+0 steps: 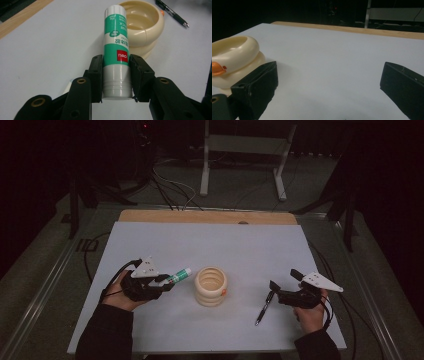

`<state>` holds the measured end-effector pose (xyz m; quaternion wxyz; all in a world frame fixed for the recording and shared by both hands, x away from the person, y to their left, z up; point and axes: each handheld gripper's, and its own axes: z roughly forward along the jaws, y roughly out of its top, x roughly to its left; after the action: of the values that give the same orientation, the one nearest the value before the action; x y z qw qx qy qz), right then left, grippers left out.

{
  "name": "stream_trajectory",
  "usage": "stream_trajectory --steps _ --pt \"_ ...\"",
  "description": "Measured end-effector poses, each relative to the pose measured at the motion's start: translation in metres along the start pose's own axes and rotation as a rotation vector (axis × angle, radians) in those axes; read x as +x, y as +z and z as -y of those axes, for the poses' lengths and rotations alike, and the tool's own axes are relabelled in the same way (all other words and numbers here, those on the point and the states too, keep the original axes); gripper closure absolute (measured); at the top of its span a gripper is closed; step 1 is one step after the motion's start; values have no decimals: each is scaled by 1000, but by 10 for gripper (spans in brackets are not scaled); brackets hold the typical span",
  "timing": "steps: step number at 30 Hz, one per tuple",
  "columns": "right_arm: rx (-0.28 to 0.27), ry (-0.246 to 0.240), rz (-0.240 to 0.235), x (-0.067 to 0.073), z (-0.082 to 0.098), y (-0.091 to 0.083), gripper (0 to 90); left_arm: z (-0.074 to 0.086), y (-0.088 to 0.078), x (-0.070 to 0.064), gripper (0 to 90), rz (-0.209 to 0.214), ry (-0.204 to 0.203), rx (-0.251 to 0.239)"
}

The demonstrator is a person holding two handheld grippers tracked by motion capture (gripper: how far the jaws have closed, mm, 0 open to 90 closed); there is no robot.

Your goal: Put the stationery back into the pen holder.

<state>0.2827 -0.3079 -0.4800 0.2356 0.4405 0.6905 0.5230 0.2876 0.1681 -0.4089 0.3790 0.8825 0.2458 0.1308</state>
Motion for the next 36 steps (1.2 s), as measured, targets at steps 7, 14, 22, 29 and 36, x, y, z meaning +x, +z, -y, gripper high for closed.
stream_trajectory --steps 7,14,22,29,36 --pt "-1 11 5 0 0 0 0 -5 3 2 659 10 0 -10" --pt "4 1 -1 2 0 2 0 -11 9 1 659 22 15 -1" --pt "7 -5 -7 2 0 2 0 -21 12 0 659 31 32 -1" --pt "5 -4 -8 2 0 2 0 -28 17 -1 659 40 46 3" --pt "3 -1 -6 1 0 1 0 -32 22 -2 659 44 53 7"
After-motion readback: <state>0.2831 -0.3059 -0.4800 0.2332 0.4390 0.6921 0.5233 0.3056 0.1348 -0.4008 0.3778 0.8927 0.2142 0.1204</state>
